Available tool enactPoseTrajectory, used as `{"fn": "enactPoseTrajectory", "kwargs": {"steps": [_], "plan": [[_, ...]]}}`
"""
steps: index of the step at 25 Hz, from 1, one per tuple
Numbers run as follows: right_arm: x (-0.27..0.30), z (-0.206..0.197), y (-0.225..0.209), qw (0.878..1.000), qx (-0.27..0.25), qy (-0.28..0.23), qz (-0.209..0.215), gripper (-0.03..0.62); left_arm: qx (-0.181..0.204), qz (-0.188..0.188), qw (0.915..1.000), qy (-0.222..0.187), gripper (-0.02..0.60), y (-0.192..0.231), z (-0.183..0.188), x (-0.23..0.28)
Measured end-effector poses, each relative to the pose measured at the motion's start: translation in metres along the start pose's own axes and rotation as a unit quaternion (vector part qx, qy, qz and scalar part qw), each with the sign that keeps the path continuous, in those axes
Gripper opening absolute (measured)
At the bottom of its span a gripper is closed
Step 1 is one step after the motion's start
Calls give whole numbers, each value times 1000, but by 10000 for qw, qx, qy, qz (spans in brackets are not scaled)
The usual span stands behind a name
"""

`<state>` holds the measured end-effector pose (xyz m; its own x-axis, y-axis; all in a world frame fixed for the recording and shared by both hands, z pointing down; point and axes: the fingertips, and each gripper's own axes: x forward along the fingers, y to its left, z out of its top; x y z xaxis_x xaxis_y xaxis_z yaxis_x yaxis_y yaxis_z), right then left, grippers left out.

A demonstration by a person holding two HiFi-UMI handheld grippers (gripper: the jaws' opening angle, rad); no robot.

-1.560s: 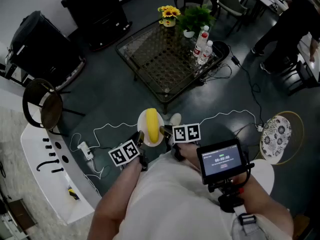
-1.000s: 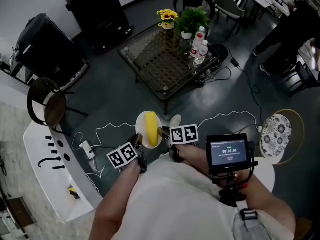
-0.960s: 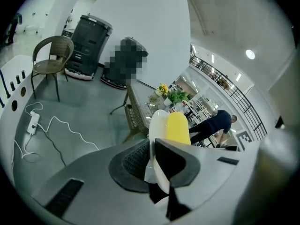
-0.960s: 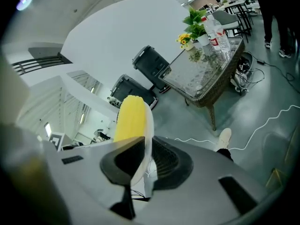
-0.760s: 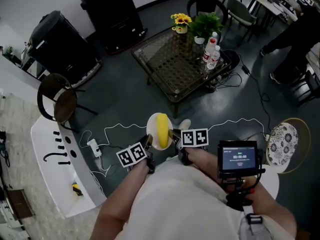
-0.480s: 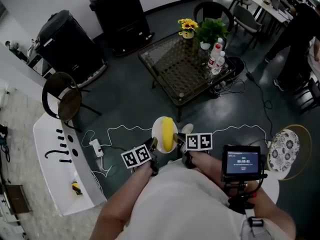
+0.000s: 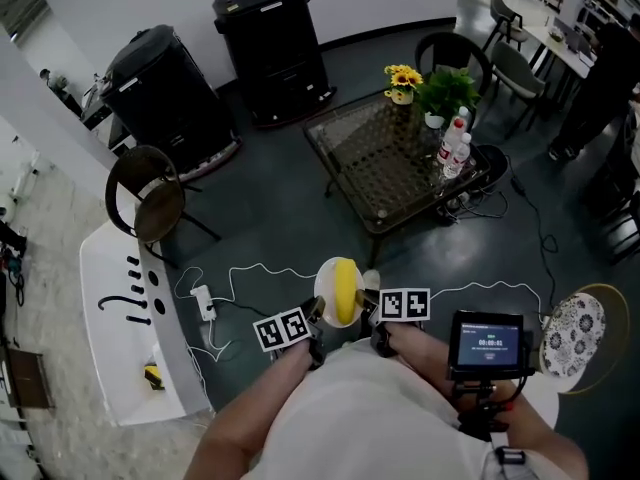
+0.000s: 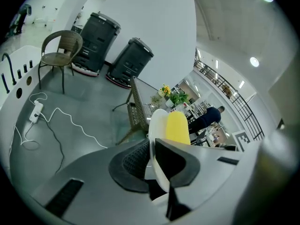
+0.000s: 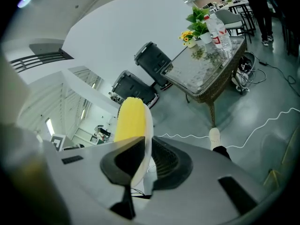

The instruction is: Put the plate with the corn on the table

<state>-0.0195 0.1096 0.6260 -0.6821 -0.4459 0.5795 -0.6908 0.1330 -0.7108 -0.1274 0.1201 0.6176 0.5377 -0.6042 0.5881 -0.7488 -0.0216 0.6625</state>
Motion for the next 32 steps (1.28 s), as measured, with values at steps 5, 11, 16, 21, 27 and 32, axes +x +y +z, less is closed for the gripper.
{"fn": "enactPoseTrajectory", "kwargs": {"steps": [5, 11, 16, 21, 27, 32], "plan": [[8, -4, 10, 9999, -30, 132, 44, 51, -48, 94, 9999, -76, 44, 7, 3, -11], [22, -6, 18, 9996, -76, 258, 61, 51, -164, 126, 9997, -145, 44, 22, 9, -15], [32, 0, 22, 9992, -192, 331, 75, 51, -292, 143, 9992, -222, 44, 29, 15, -16], [46, 7, 26, 9988, -226, 419, 70, 51, -382, 199, 9988, -251, 44, 40, 26, -13], [57, 18, 18, 9988, -134, 461, 23, 51, -436, 202, 9987, -147, 44, 46, 35, 3], [68, 38, 14, 9992, -67, 399, -7, 51, -438, 194, 9988, -83, 44, 47, 53, 19]]}}
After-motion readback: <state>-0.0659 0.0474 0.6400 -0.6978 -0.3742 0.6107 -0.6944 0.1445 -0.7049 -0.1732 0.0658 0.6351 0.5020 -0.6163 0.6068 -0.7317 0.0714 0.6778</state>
